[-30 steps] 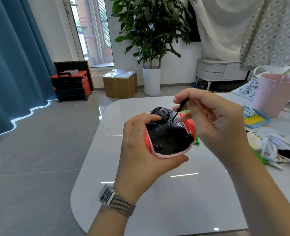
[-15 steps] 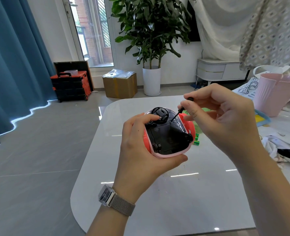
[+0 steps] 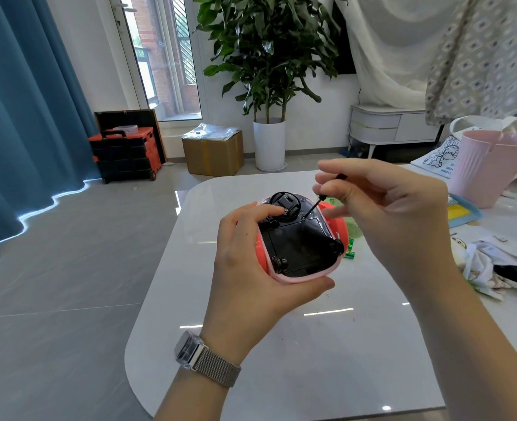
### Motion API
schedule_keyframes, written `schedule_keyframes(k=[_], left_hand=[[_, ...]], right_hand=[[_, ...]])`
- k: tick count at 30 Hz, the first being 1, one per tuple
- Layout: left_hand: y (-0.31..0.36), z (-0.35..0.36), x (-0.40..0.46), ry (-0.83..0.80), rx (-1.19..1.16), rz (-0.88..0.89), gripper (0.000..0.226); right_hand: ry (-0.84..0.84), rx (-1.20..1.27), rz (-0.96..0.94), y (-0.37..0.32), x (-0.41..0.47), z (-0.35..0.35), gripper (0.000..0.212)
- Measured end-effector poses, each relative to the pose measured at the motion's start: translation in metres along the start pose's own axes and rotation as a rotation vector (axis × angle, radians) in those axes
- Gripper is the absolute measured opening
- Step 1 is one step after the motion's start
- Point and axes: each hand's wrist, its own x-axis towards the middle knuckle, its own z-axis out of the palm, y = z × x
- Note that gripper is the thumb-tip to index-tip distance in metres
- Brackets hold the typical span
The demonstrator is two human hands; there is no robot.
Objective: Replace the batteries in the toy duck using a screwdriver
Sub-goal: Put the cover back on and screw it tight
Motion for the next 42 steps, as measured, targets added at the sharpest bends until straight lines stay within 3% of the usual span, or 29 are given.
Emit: schedule_keyframes(k=[4, 11, 33, 42], left_hand=[[-0.001, -0.001, 0.001, 0.028, -0.008, -0.005, 0.088], [0.0, -0.001, 0.0, 0.018, -0.002, -0.003, 0.089], [0.004, 0.004, -0.002, -0.028, 0.033, 0.052, 0.092], [0.001, -0.002, 0.0, 0.023, -0.007, -0.003, 0.088]], right_hand=[[-0.073, -0.128, -0.062, 0.005, 0.001, -0.002, 0.026], [-0.033, -0.007, 0.032, -0.009, 0.002, 0.0, 0.014], [-0.028, -0.076, -0.106, 0.01, -0.002, 0.0, 0.024], [-0.028, 0.019, -0.02, 0.009, -0.002, -0.001, 0.021]])
